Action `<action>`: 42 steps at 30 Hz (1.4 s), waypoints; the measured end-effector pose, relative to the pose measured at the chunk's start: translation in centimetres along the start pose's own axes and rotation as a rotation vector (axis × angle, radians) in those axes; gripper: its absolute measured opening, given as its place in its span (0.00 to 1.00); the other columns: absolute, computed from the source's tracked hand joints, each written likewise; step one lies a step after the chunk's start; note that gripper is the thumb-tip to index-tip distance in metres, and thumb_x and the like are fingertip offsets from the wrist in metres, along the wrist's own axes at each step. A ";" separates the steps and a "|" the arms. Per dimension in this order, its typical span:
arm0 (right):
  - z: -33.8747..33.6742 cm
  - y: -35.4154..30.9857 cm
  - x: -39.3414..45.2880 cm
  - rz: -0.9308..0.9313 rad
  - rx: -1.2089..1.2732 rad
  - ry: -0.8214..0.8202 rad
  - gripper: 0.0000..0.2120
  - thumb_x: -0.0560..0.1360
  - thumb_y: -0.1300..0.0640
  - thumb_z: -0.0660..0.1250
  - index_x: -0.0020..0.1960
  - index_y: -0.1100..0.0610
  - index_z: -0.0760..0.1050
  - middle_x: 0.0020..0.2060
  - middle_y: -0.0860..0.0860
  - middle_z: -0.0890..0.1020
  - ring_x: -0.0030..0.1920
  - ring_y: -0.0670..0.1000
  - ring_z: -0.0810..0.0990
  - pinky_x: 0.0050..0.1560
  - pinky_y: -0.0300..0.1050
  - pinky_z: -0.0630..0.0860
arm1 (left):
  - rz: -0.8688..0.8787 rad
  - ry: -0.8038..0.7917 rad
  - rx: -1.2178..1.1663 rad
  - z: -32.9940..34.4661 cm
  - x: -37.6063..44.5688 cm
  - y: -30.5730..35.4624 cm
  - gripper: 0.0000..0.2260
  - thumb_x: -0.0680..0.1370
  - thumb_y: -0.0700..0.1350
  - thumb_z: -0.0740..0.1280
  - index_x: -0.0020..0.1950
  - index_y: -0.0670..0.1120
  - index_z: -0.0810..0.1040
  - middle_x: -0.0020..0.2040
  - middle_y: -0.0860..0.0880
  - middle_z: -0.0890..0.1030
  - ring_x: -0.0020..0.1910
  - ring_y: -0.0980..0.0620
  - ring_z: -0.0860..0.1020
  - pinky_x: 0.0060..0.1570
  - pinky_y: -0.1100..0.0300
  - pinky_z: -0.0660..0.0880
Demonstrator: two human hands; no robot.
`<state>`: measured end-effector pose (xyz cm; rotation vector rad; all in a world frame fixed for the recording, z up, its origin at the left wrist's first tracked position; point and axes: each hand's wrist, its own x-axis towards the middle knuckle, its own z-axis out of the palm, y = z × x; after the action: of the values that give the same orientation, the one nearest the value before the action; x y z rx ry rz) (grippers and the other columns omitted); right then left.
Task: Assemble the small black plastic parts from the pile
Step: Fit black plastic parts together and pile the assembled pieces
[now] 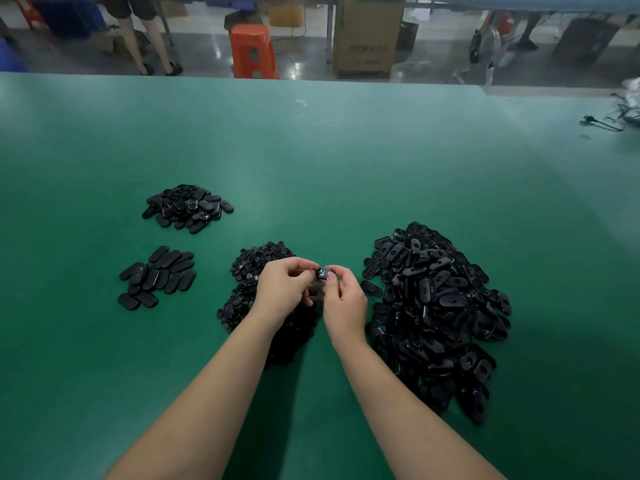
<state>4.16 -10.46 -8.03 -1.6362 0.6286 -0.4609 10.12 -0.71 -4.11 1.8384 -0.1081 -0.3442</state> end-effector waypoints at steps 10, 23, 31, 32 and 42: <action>-0.2 -0.2 0.0 -0.039 -0.040 0.010 0.10 0.82 0.57 0.63 0.49 0.42 0.76 0.42 0.39 0.84 0.46 0.37 0.82 0.47 0.33 0.75 | -0.040 0.045 0.059 0.5 0.3 0.1 0.04 0.75 0.36 0.71 0.42 0.44 0.81 0.30 0.50 0.82 0.21 0.48 0.77 0.28 0.56 0.76; -0.3 -0.1 -0.1 -0.035 -0.022 -0.016 0.08 0.82 0.57 0.62 0.53 0.45 0.77 0.45 0.42 0.85 0.46 0.40 0.83 0.48 0.38 0.79 | 0.037 0.066 0.260 0.7 0.0 1.7 0.08 0.77 0.37 0.69 0.40 0.48 0.80 0.38 0.48 0.84 0.34 0.48 0.84 0.34 0.55 0.83; -0.3 -0.1 -0.1 -0.044 -0.049 -0.013 0.08 0.82 0.57 0.62 0.53 0.45 0.77 0.43 0.40 0.85 0.45 0.38 0.82 0.48 0.40 0.80 | 0.008 0.043 0.218 0.5 -0.3 1.8 0.07 0.77 0.36 0.69 0.42 0.46 0.81 0.36 0.48 0.84 0.26 0.49 0.83 0.29 0.61 0.79; -0.3 -0.1 -0.2 -0.045 -0.050 -0.017 0.07 0.82 0.57 0.62 0.53 0.45 0.77 0.43 0.40 0.85 0.45 0.38 0.83 0.48 0.41 0.80 | 0.007 0.044 0.217 0.5 -0.3 1.8 0.07 0.76 0.37 0.70 0.41 0.47 0.81 0.35 0.48 0.85 0.27 0.49 0.83 0.29 0.61 0.79; -0.2 0.1 0.1 -0.015 0.049 0.004 0.12 0.82 0.60 0.62 0.48 0.44 0.76 0.45 0.44 0.86 0.49 0.42 0.84 0.55 0.47 0.80 | 0.050 0.074 0.270 0.4 0.4 1.4 0.08 0.72 0.45 0.77 0.49 0.53 0.83 0.42 0.53 0.81 0.38 0.56 0.78 0.42 0.62 0.75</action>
<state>4.13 -10.67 -8.08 -1.5951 0.6046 -0.4870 10.54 -1.58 -2.96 2.1093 -0.1553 -0.2350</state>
